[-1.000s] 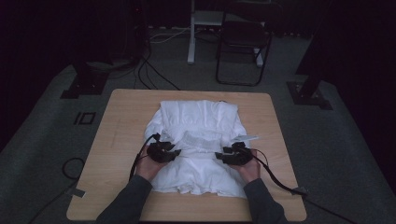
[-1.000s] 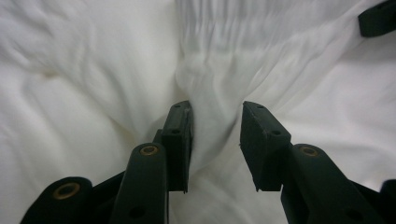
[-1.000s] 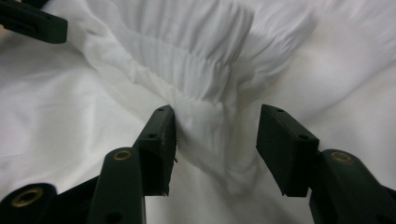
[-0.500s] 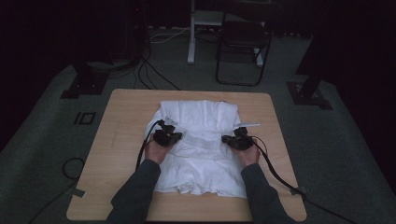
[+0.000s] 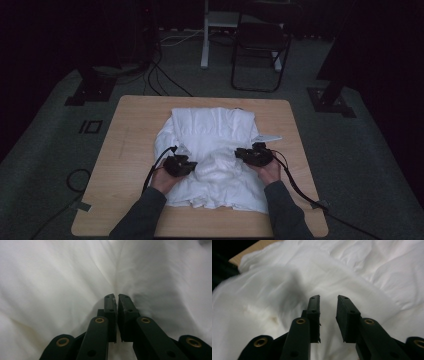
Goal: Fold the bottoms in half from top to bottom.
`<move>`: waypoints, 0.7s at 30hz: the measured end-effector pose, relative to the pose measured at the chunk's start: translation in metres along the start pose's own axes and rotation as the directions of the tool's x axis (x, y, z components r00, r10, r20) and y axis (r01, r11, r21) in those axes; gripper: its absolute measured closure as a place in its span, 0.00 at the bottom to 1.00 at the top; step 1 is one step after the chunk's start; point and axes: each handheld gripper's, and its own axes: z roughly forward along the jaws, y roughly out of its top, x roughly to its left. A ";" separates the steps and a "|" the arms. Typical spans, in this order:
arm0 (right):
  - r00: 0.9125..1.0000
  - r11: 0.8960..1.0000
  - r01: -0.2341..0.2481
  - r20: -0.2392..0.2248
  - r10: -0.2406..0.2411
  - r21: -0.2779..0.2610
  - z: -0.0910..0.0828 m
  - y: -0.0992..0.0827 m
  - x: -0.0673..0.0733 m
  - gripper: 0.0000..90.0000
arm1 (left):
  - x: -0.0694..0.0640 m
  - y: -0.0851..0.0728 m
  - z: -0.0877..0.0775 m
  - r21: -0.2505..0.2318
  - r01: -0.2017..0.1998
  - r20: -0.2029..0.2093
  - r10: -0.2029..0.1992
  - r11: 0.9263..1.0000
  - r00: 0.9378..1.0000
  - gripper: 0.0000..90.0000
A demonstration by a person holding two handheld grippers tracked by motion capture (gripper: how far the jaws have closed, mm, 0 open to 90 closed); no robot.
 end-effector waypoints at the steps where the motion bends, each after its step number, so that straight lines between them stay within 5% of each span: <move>1: 1.000 1.000 0.001 0.007 -0.001 -0.011 -0.003 0.001 0.001 0.79 | -0.001 -0.001 -0.003 -0.015 0.000 0.006 0.000 1.000 1.000 0.93; 6: 1.000 1.000 0.011 0.003 -0.011 -0.024 -0.006 0.009 0.006 0.76 | -0.001 0.008 -0.010 -0.073 0.028 -0.001 -0.028 0.997 1.000 0.89; 10: 0.999 0.999 0.034 -0.028 -0.034 -0.002 -0.001 0.006 0.019 0.76 | -0.011 0.005 -0.001 -0.027 -0.006 -0.001 0.006 1.000 1.000 0.88; 13: 0.995 0.992 0.081 -0.073 -0.074 0.096 0.014 -0.019 0.041 0.78 | -0.014 -0.002 0.006 0.013 -0.007 -0.011 0.008 1.000 1.000 0.88; 16: 0.993 0.977 0.117 -0.048 -0.110 0.180 0.024 -0.037 0.047 0.79 | -0.013 -0.005 0.009 0.032 0.015 0.001 -0.016 0.999 1.000 0.88; 21: 0.993 0.977 0.117 -0.048 -0.110 0.179 0.021 -0.030 0.046 0.77 | -0.013 0.002 0.001 -0.005 0.002 -0.027 -0.002 1.000 1.000 0.79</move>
